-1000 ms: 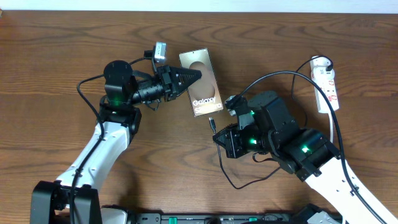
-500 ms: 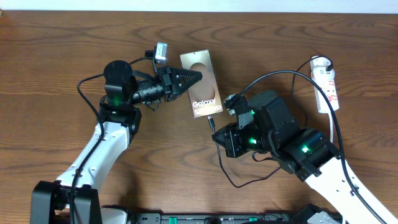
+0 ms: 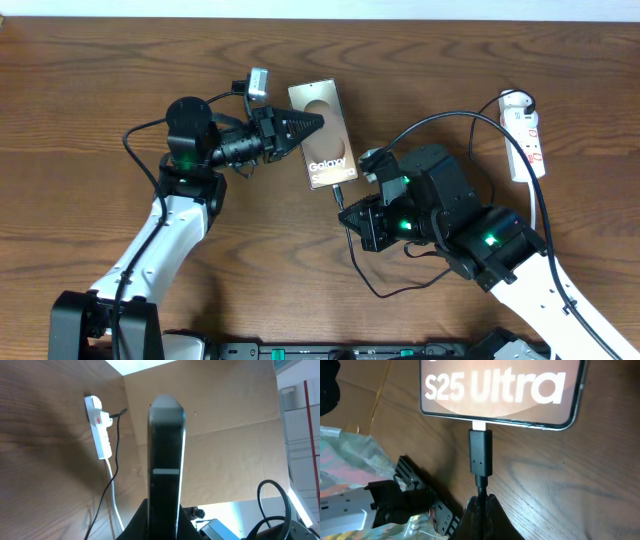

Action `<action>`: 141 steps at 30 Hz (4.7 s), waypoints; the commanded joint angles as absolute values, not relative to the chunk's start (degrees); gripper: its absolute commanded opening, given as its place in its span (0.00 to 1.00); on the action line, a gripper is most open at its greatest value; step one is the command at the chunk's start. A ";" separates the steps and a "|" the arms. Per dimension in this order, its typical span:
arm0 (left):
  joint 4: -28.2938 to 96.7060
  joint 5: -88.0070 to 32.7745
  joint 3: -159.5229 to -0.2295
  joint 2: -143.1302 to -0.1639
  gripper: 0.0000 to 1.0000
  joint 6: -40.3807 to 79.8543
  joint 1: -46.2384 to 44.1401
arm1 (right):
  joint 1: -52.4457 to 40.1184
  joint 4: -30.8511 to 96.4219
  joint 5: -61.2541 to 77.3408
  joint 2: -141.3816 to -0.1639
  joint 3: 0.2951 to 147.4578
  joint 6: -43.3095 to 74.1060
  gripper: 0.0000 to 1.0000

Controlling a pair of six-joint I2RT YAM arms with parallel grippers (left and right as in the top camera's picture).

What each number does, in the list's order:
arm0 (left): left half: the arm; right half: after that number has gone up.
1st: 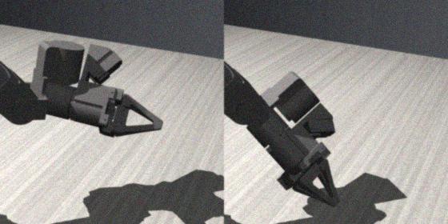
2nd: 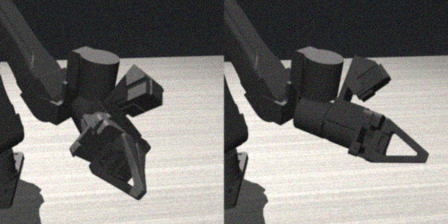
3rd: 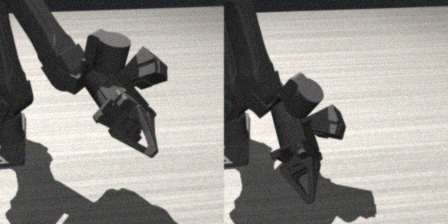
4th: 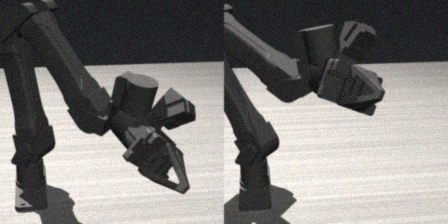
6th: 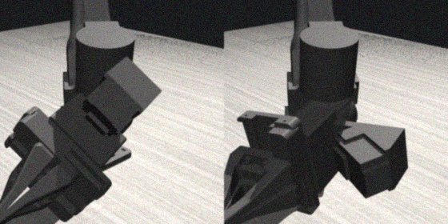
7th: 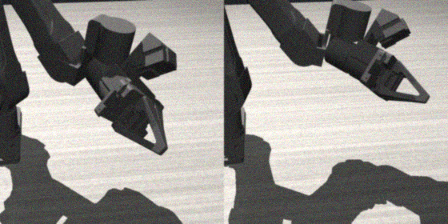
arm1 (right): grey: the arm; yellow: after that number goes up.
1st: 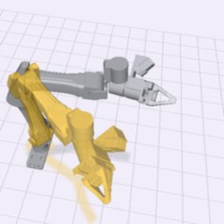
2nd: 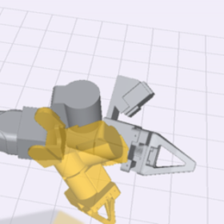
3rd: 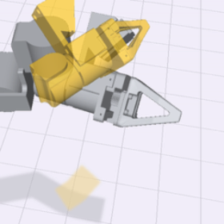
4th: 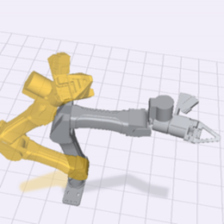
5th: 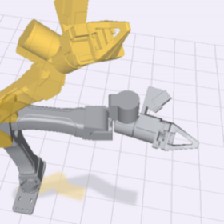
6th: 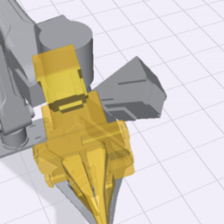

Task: Plug charger to phone and switch on socket
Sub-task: 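Push the USB-C plug up into the phone's bottom port with the right gripper, then open the right gripper and pull it back right from the plug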

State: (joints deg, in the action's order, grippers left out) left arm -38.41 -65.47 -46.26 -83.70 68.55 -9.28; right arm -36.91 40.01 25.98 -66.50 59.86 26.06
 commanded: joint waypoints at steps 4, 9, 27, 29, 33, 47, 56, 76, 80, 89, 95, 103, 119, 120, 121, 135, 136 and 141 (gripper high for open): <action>-39.07 -66.83 -47.09 -83.11 0.07 67.53 -9.34 | -37.19 39.29 23.86 -66.30 59.99 24.99 0.01; -39.07 -66.87 -47.09 -83.11 0.07 67.53 -9.37 | -37.21 37.41 23.27 -66.35 59.99 23.57 0.01; -39.07 -66.98 -47.09 -83.11 0.07 65.80 -9.34 | -37.23 34.48 19.88 -66.35 59.96 23.53 0.34; -39.07 -66.11 -47.09 -83.11 0.08 65.82 -9.34 | -37.26 34.50 19.88 -66.39 59.96 23.55 0.35; -39.07 -64.51 -47.09 -83.11 0.07 65.84 -9.37 | -38.39 34.28 19.84 -66.52 59.96 24.10 0.36; -39.07 -63.42 -47.09 -83.11 0.08 65.82 -9.34 | -43.77 34.06 13.41 -68.05 59.96 26.76 0.16; -38.09 -64.07 -47.09 -83.11 0.07 65.80 -9.37 | -43.75 32.56 10.15 -68.05 59.96 27.42 0.01; -35.64 -67.09 -47.09 -83.11 0.07 62.70 -9.37 | -43.70 21.82 7.49 -68.05 59.96 27.42 0.01; -35.64 -67.18 -47.09 -83.11 0.07 62.57 -9.37 | -43.70 20.16 5.93 -68.05 59.96 27.44 0.01; -35.64 -68.45 -47.09 -83.11 0.07 61.95 -9.37 | -43.13 18.92 5.48 -68.05 59.96 28.71 0.01; -35.62 -69.25 -47.09 -83.11 0.07 61.91 -9.37 | -42.94 19.57 3.86 -68.03 59.96 29.32 0.01; -35.62 -70.00 -47.09 -83.11 0.07 61.93 -9.37 | -41.95 20.12 3.57 -67.83 59.99 29.82 0.01; -35.59 -68.58 -47.09 -83.11 0.07 61.49 -10.07 | -41.67 27.55 7.70 -67.26 59.99 29.98 0.32; -35.62 -68.53 -47.09 -83.11 0.07 61.47 -10.07 | -41.67 28.58 7.70 -66.96 59.96 29.98 0.35; -35.59 -68.49 -47.09 -83.11 0.07 61.47 -10.07 | -41.67 29.17 7.70 -66.74 59.99 29.98 0.38; -14.83 -59.48 -47.09 -88.20 0.07 34.89 -14.48 | -37.89 51.00 -4.99 -47.55 59.99 30.06 0.92; -13.89 -59.46 -47.09 -89.86 0.07 32.71 -14.48 | -37.85 52.03 -5.45 -46.52 59.99 30.28 0.93; -12.05 -59.46 -47.11 -99.26 0.07 26.28 -14.44 | -37.85 55.44 -6.17 -42.89 59.99 30.87 0.97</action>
